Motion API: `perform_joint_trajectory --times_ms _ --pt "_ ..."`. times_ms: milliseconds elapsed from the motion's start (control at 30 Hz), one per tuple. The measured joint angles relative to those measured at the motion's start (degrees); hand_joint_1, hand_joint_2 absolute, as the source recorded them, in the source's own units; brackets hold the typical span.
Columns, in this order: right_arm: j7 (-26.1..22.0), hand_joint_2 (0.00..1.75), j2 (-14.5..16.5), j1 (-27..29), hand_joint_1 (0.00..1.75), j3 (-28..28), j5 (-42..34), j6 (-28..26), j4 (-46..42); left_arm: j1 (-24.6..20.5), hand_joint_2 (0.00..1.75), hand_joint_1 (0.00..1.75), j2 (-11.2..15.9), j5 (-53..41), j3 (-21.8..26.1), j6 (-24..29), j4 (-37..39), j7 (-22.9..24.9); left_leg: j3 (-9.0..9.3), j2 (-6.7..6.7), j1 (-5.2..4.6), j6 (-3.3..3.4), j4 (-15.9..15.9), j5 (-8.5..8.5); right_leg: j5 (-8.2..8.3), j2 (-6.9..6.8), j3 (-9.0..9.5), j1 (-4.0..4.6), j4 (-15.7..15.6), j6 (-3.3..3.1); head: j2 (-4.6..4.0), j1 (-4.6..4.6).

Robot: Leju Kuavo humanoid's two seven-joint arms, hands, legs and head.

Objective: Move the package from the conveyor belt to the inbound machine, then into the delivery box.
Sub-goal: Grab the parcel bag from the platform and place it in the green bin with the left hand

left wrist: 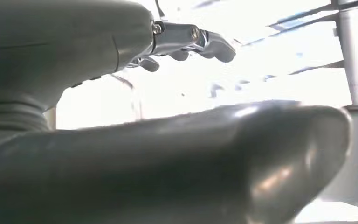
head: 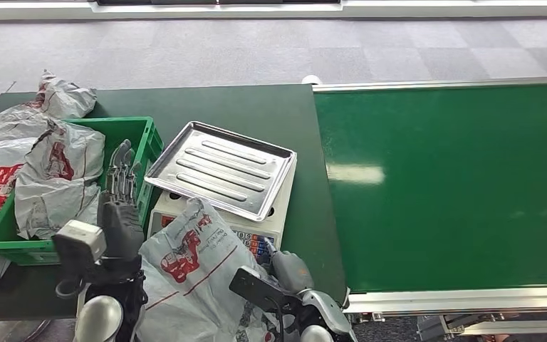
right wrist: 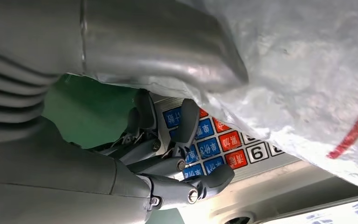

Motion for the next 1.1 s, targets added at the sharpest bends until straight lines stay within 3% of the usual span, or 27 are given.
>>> perform_joint_trajectory --times_ms 67,133,200,267,400,567,700,767,867,900,1000,1100 --pt "-0.12 1.75 -0.24 -0.54 0.00 0.10 -1.11 -0.07 0.28 0.32 0.00 0.00 6.96 -18.83 -3.62 -5.99 3.02 11.97 0.01 0.12 -0.01 -0.15 -0.14 -0.14 -0.09 0.14 0.18 -0.03 0.00 -0.11 0.00 0.01" --pt "-0.81 1.75 -0.56 -1.37 0.00 0.24 -2.41 -0.26 1.13 2.20 0.00 0.00 16.15 -37.09 -7.60 -15.63 7.99 18.89 0.35 0.58 -0.01 -0.37 -0.30 -0.30 -0.14 0.67 0.28 -0.07 0.01 -0.28 0.00 -0.08" --pt "-1.39 1.75 -0.95 -1.66 0.00 0.29 -3.03 -0.78 1.84 4.40 0.00 0.00 22.69 -45.41 -9.04 -18.65 11.57 17.62 0.68 0.84 0.08 -0.43 -0.34 -0.23 -0.09 0.97 0.21 -0.02 0.03 -0.35 0.00 -0.20" --pt "-1.68 1.75 -1.39 -1.62 0.00 0.28 -3.32 -1.27 2.00 5.22 0.00 0.00 27.15 -43.92 -9.32 -17.41 12.64 15.48 0.74 0.45 0.15 -0.40 -0.34 -0.10 -0.17 0.58 0.23 0.11 0.03 -0.38 0.00 -0.25" --pt "-1.80 1.75 -1.76 -1.80 0.00 0.33 -3.79 -1.50 2.02 5.55 0.00 0.00 31.83 -38.84 -9.58 -17.78 12.95 14.80 0.40 0.10 0.17 -0.42 -0.38 -0.12 -0.31 0.07 0.39 0.18 0.03 -0.47 0.00 -0.25" --pt "-1.86 1.75 -1.79 -2.03 0.00 0.38 -4.08 -1.36 2.06 5.82 0.00 0.00 33.13 -37.92 -9.68 -18.66 12.94 14.32 0.17 0.10 0.17 -0.45 -0.39 -0.17 -0.33 0.05 0.41 0.18 0.03 -0.49 0.00 -0.24" --pt "-3.28 1.75 -1.87 -4.99 0.00 1.66 -5.74 -1.38 4.87 8.60 0.00 0.00 40.96 -31.37 -12.67 -23.81 12.75 12.83 0.39 0.13 0.18 -0.50 -0.41 -0.23 -0.36 0.09 0.58 0.18 0.04 -0.56 0.00 -0.25" --pt "-3.38 1.75 -1.87 -5.63 0.00 2.02 -5.94 -1.55 5.51 8.72 0.00 0.00 42.71 -30.30 -13.71 -24.16 12.53 12.80 0.52 0.12 0.19 -0.53 -0.44 -0.28 -0.41 0.09 0.72 0.17 0.04 -0.62 0.00 -0.25" --pt "-3.50 1.75 -1.87 -5.98 0.00 2.33 -6.01 -1.64 6.02 8.72 1.31 0.00 43.98 -30.00 -14.47 -24.32 12.22 12.78 0.70 0.12 0.20 -0.59 -0.48 -0.34 -0.48 0.09 0.88 0.17 0.04 -0.67 0.00 -0.25" --pt "-3.51 1.75 -1.87 -6.04 0.00 2.42 -6.02 -1.65 6.12 8.72 1.75 0.44 44.27 -29.97 -14.59 -24.43 12.14 12.78 0.76 0.12 0.21 -0.60 -0.49 -0.35 -0.50 0.09 0.92 0.17 0.04 -0.68 0.00 -0.24" --pt "-3.51 1.75 -1.89 -6.21 0.00 2.69 -6.14 -1.75 6.35 8.56 1.75 1.75 44.89 -29.40 -15.12 -24.56 12.06 12.98 0.91 0.12 0.22 -0.64 -0.52 -0.37 -0.53 0.09 1.03 0.17 0.04 -0.72 0.00 -0.25" --pt "-3.28 1.75 -1.90 -6.24 0.00 2.82 -6.41 -2.14 6.39 7.64 1.75 1.75 45.12 -28.79 -16.04 -23.42 12.66 13.08 1.02 0.07 0.23 -0.65 -0.53 -0.38 -0.57 0.01 1.13 0.16 0.04 -0.75 0.00 -0.25"
